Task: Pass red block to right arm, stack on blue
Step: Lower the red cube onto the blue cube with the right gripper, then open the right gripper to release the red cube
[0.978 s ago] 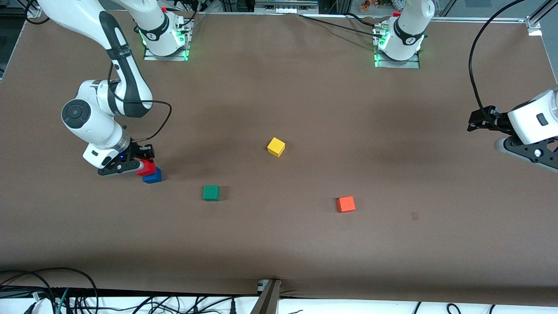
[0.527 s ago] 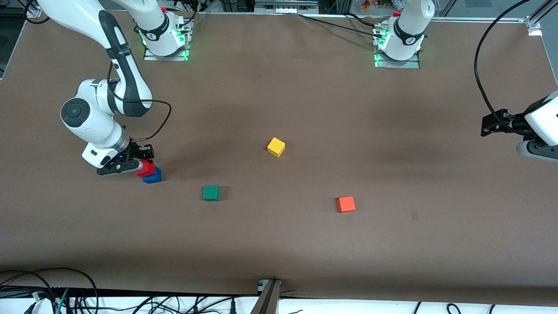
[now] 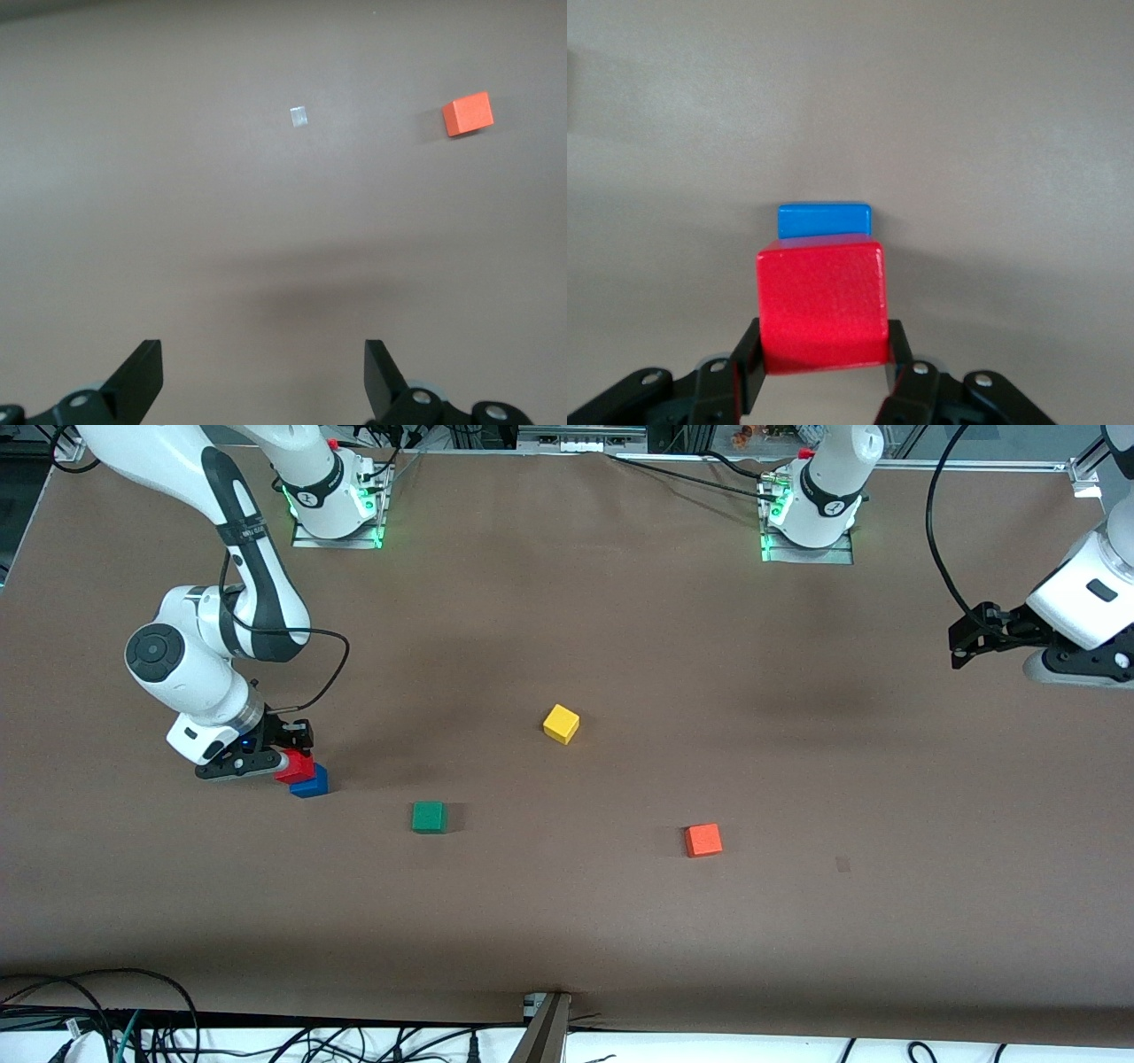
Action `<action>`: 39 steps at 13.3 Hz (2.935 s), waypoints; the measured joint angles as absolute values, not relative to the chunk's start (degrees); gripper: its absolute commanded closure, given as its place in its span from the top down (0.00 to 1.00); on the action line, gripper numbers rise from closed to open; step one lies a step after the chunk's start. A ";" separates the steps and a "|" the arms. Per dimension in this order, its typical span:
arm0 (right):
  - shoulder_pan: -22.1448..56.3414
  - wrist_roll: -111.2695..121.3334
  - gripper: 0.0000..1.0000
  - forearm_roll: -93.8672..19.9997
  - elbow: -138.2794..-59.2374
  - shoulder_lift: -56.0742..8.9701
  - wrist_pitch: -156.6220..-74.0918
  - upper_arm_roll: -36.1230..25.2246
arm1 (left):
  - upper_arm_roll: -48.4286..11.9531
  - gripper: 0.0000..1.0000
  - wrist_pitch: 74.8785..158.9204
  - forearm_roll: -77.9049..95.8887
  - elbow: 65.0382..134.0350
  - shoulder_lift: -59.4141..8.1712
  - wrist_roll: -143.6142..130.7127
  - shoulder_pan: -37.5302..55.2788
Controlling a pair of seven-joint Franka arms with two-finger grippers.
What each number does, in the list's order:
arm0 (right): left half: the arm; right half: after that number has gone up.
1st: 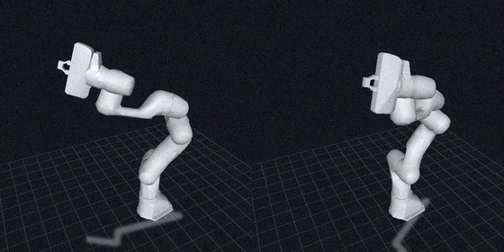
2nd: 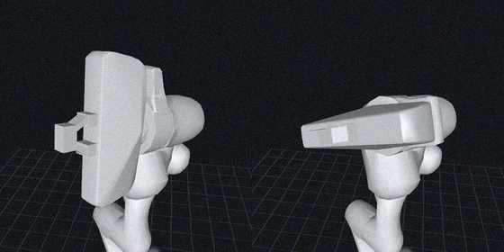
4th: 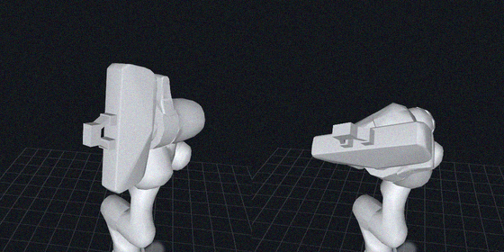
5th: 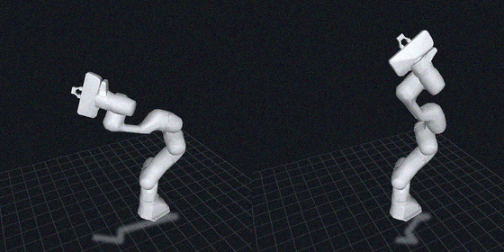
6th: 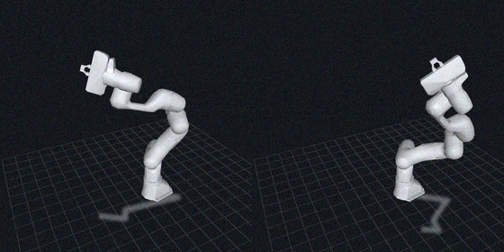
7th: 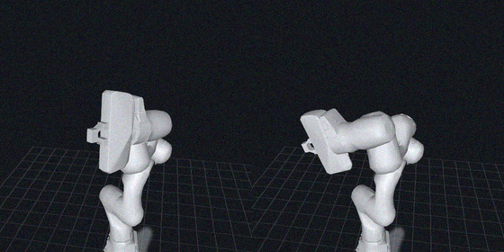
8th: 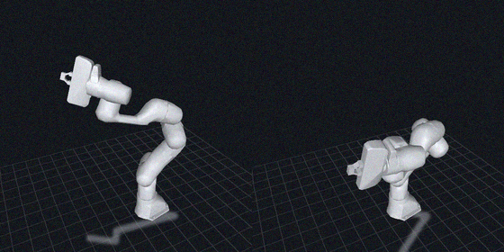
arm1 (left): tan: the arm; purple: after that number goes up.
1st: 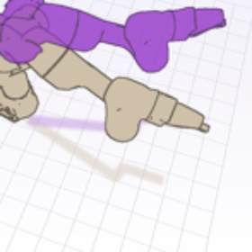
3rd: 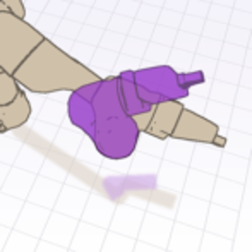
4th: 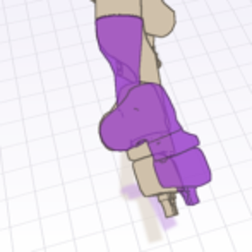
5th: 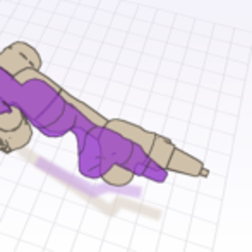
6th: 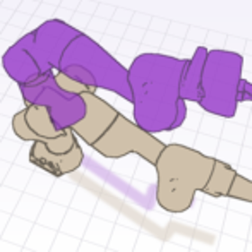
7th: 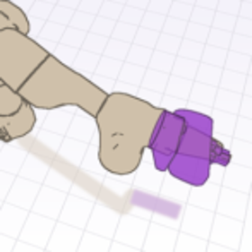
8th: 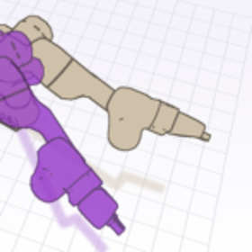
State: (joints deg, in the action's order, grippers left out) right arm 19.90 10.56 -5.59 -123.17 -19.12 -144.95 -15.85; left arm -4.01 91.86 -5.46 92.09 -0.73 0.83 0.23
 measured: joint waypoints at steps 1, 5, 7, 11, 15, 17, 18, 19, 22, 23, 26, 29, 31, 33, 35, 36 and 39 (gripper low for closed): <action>19.88 10.47 0.00 -5.59 -123.22 -19.15 -144.98 -15.86 | -3.90 1.00 92.66 -5.36 93.93 0.31 0.44 0.19; 19.82 10.33 0.00 -5.59 -123.33 -19.34 -145.72 -15.90 | -3.71 1.00 93.43 -5.34 95.40 1.04 0.26 -0.11; 19.82 10.26 0.00 -5.59 -123.35 -19.68 -146.58 -15.90 | -3.71 1.00 93.43 -5.34 95.40 1.03 0.26 -0.12; 19.82 10.25 0.00 -5.56 -123.35 -19.81 -146.98 -15.90 | -3.78 1.00 93.73 -5.32 95.38 1.03 0.26 -0.11; 19.83 10.24 0.00 -5.55 -123.36 -19.95 -147.63 -15.90 | -4.35 1.00 93.92 -3.57 95.28 1.03 0.26 0.29; 19.83 10.24 0.00 -5.51 -123.38 -20.04 -148.11 -15.90 | -4.48 1.00 94.14 -3.01 95.10 1.02 0.26 0.31; 19.83 10.24 0.00 -5.51 -123.38 -20.06 -148.20 -15.90 | -4.47 1.00 94.17 -2.99 94.96 1.01 0.26 0.30; 19.83 10.23 0.00 -5.51 -123.38 -20.07 -148.26 -15.90 | -4.47 1.00 94.17 -2.98 94.87 1.00 0.26 0.30; 19.94 8.89 0.00 -5.45 -123.38 -20.10 -148.41 -15.88 | -4.47 1.00 94.19 -2.98 94.73 0.99 0.26 0.30; 20.22 8.64 0.00 -5.45 -123.38 -20.12 -148.52 -15.88 | -4.47 1.00 94.19 -2.97 94.71 0.98 0.26 0.30; 20.91 8.11 0.00 -5.43 -123.38 -20.21 -148.99 -15.87 | -4.48 1.00 94.19 -2.97 94.68 0.95 0.26 0.34; 21.03 8.05 1.00 -5.42 -123.37 -20.27 -149.28 -15.87 | -4.49 1.00 94.19 -2.97 94.66 0.95 0.26 0.39; 21.03 8.05 1.00 -5.42 -123.26 -20.72 -149.47 -15.87 | -4.50 1.00 94.19 -2.97 94.62 0.94 0.26 0.41; 21.02 8.05 1.00 -5.42 -122.62 -20.92 -149.72 -15.91 | -4.60 1.00 94.19 -2.97 94.43 0.94 0.26 0.64; 20.99 8.05 1.00 -5.42 -120.91 -20.77 -148.31 -16.36 | -4.78 1.00 94.19 -2.97 94.23 0.92 0.26 0.83; 20.95 8.05 1.00 -5.42 -119.38 -20.52 -145.58 -16.64 | -4.84 1.00 94.19 -2.97 94.20 0.88 0.26 0.85; 20.93 8.05 1.00 -5.41 -112.11 -19.33 -132.19 -17.02 | -4.87 1.00 94.19 -2.97 94.18 0.76 0.26 0.85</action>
State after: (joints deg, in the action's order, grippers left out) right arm 20.93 8.05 -5.41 -112.11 -19.33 -132.19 -17.02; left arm -4.87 94.19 -2.97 94.18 0.76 0.26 0.85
